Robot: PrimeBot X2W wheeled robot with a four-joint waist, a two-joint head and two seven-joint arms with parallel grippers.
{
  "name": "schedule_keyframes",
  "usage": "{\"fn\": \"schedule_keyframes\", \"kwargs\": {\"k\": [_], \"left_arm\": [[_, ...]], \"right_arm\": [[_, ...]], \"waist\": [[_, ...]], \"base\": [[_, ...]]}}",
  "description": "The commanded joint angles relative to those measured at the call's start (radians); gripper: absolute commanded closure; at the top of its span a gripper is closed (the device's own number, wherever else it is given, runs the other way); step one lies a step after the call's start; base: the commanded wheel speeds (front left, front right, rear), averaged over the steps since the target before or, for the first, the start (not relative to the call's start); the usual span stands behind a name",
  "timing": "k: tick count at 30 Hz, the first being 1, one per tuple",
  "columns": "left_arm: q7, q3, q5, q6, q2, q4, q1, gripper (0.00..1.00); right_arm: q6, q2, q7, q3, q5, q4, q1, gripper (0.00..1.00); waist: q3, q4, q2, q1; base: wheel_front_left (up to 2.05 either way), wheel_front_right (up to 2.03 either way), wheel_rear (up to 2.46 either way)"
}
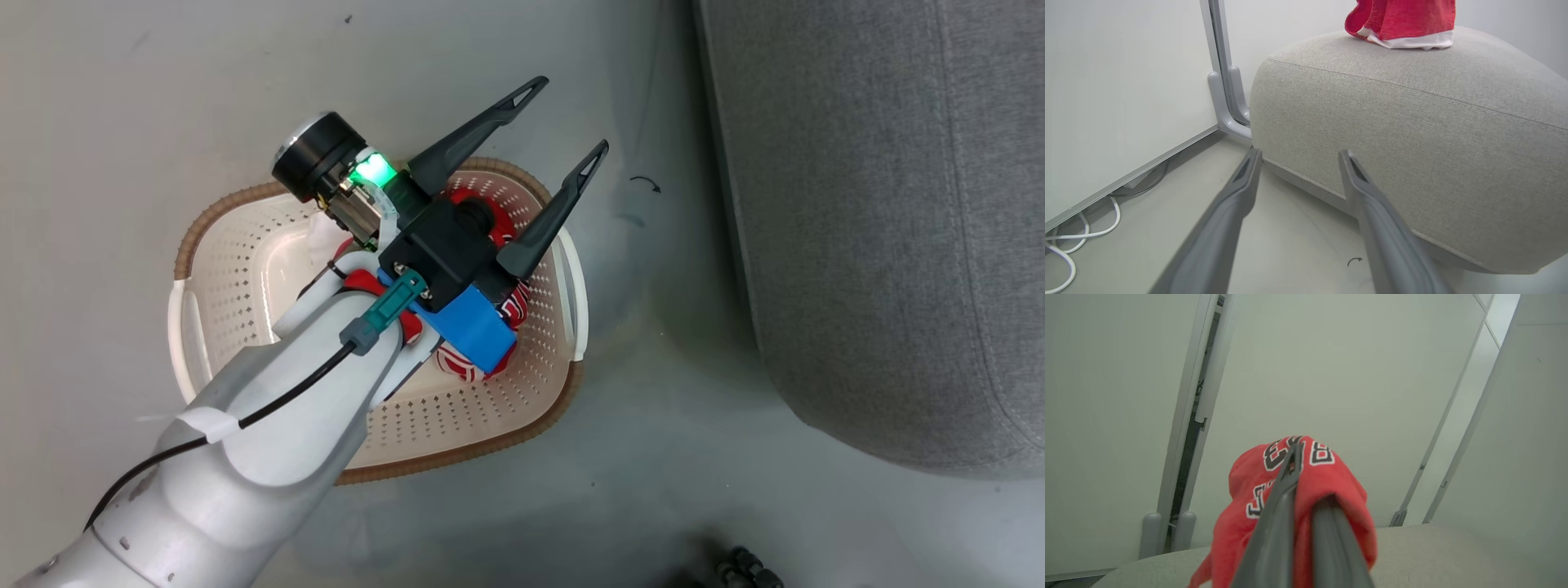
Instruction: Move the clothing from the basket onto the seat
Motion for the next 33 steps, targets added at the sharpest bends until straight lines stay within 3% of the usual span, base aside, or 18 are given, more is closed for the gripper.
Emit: {"fn": "schedule_keyframes", "kwargs": {"k": [1,17,18,19,20,33], "left_arm": [[-0.001,0.001,0.002,-0.004,0.007,-0.005,-0.018,0.0],[-0.011,-0.007,-0.007,0.009,0.011,0.003,-0.023,0.0],[-0.012,-0.006,-0.007,0.012,0.012,0.004,-0.021,0.0],[-0.012,-0.006,-0.009,0.014,0.015,0.005,-0.018,0.0],[-0.013,-0.005,-0.01,0.014,0.017,0.007,-0.013,0.0],[-0.019,0.004,-0.044,0.034,-0.019,0.033,0.079,0.0]], "right_arm": [[0.0,-0.001,-0.001,-0.01,-0.006,0.026,0.001,1.0],[0.0,0.113,-0.001,-0.125,-0.064,0.325,0.116,1.0],[0.0,0.115,-0.001,-0.126,-0.065,0.329,0.115,0.8],[0.0,0.119,-0.001,-0.124,-0.069,0.33,0.116,0.36],[0.0,0.125,-0.001,-0.121,-0.07,0.33,0.12,0.0],[0.0,0.18,-0.001,-0.083,-0.054,0.247,0.388,0.0]], "waist": [[0.008,0.004,0.0,-0.0002],[-0.008,0.022,0.0,-0.0002],[-0.012,0.02,0.0,-0.0002],[-0.018,0.017,0.0,-0.0002],[-0.025,0.014,0.0,-0.0002],[-0.221,-0.004,0.0,-0.0002]], "base": [[0.0,0.0,0.0],[0.0,0.0,0.0],[0.0,0.0,0.0],[0.0,0.0,0.0],[0.0,0.0,0.0],[0.0,0.0,0.0]]}}
